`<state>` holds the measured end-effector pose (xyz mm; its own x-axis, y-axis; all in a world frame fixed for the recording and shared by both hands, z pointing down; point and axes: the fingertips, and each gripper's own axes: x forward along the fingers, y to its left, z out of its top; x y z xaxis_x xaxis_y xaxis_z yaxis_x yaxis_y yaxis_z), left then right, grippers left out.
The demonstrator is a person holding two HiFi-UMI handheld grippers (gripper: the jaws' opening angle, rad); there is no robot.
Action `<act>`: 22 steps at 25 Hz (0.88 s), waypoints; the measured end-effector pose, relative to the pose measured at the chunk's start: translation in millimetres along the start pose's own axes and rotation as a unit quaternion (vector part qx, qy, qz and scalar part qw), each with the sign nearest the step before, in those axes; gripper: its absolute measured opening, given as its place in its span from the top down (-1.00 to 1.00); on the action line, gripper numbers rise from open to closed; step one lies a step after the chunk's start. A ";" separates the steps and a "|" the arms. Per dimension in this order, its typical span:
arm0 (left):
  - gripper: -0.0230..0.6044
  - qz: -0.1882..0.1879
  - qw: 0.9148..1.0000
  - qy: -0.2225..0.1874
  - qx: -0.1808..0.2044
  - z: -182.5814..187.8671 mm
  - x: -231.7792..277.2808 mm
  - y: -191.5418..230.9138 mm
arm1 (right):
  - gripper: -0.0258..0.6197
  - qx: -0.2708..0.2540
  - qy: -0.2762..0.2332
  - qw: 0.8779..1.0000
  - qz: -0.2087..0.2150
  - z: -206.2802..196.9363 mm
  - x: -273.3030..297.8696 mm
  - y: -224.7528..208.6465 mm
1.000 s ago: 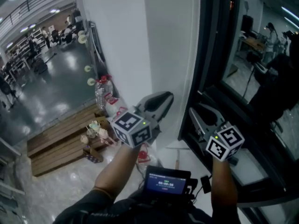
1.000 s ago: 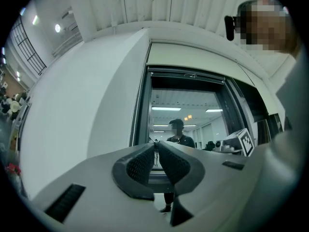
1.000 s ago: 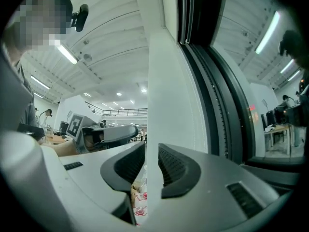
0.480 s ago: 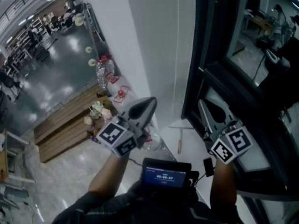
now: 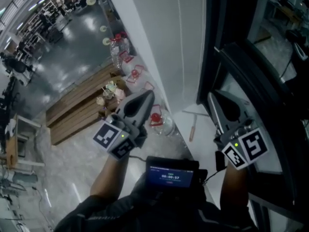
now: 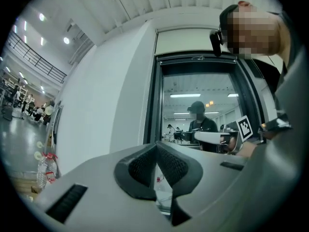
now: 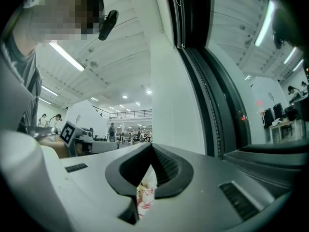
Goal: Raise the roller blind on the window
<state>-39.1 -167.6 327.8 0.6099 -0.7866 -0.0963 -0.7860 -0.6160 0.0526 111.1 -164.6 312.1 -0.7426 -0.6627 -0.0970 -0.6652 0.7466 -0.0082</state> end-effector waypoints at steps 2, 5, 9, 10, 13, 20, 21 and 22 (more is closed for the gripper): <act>0.93 0.008 1.000 -0.002 0.001 -3.1 -2.6 2.8 | 0.85 -0.003 0.006 1.000 -0.013 -5.9 3.0 -5.7; 0.93 0.014 1.000 0.002 0.011 -14.2 -4.0 9.6 | 0.85 -0.002 -0.005 1.000 -0.019 -12.8 5.6 -8.2; 0.93 0.001 1.000 0.009 0.011 -32.1 -14.7 13.8 | 0.85 0.000 -0.007 0.999 -0.034 -29.8 8.8 0.0; 0.93 -0.005 1.000 0.011 0.010 -33.0 -22.5 12.5 | 0.85 0.006 -0.011 0.999 -0.038 -30.9 8.2 7.4; 0.93 -0.013 1.000 0.011 0.020 -29.4 -54.2 12.8 | 0.85 0.017 -0.019 0.998 -0.051 -29.0 4.7 38.3; 0.93 -0.048 0.999 0.016 -0.001 -32.6 -110.3 7.1 | 0.85 0.014 0.000 0.996 -0.084 -37.7 -5.2 103.7; 0.93 -0.054 0.998 0.013 -0.004 -31.8 -115.5 5.2 | 0.85 0.016 0.001 0.996 -0.090 -38.5 -8.0 110.9; 0.93 -0.062 0.998 0.011 -0.005 -31.5 -120.4 2.7 | 0.85 0.020 0.002 0.995 -0.095 -39.4 -11.7 117.3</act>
<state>-111.4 -75.9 370.9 0.7040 -0.7055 -0.0818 -0.7039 -0.7084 0.0526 38.7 -71.7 351.5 -0.6032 -0.7929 -0.0864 -0.7906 0.6087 -0.0660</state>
